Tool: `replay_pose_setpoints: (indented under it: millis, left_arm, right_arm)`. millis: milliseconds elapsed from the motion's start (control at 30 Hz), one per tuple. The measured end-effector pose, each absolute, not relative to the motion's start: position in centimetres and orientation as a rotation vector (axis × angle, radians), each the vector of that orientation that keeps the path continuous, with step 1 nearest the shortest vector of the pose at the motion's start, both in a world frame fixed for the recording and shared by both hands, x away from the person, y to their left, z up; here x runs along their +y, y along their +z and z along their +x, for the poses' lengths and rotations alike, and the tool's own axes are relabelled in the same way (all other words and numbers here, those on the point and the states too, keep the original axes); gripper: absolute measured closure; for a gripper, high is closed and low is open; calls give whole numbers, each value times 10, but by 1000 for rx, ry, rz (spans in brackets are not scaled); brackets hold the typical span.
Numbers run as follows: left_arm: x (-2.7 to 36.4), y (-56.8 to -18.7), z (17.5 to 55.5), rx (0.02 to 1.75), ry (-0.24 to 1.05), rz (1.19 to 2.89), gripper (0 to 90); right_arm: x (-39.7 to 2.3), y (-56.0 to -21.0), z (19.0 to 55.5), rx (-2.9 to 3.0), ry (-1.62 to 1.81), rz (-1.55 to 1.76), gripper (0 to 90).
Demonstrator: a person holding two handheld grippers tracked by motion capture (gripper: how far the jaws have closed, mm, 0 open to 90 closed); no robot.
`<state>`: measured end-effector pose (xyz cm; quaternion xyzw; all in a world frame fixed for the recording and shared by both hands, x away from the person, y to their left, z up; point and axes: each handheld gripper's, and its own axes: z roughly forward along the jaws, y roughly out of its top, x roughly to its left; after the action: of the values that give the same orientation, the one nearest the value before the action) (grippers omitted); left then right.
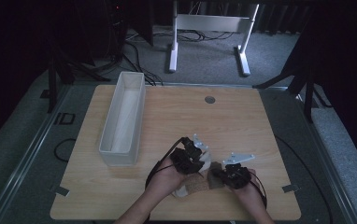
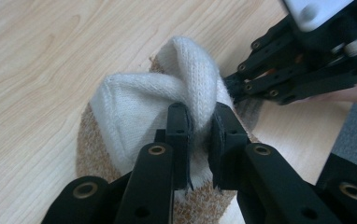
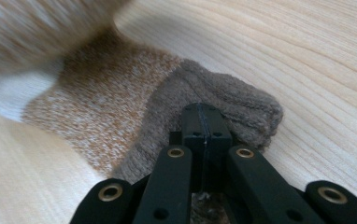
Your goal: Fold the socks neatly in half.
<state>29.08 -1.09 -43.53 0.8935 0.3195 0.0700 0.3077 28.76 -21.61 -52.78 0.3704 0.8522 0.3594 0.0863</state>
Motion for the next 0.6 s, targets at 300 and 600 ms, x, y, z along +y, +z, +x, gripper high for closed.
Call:
replay_pose_setpoints:
  millis: [300, 600]
  left_arm:
    - [-21, -444, 295, 836, 177, 2386, 802]
    - [-38, -448, 297, 815, 153, 2394, 801]
  right_arm:
    - [-240, -511, 282, 2470, 1139, 1118, 900]
    - [-238, -526, 284, 2502, 1083, 1150, 900]
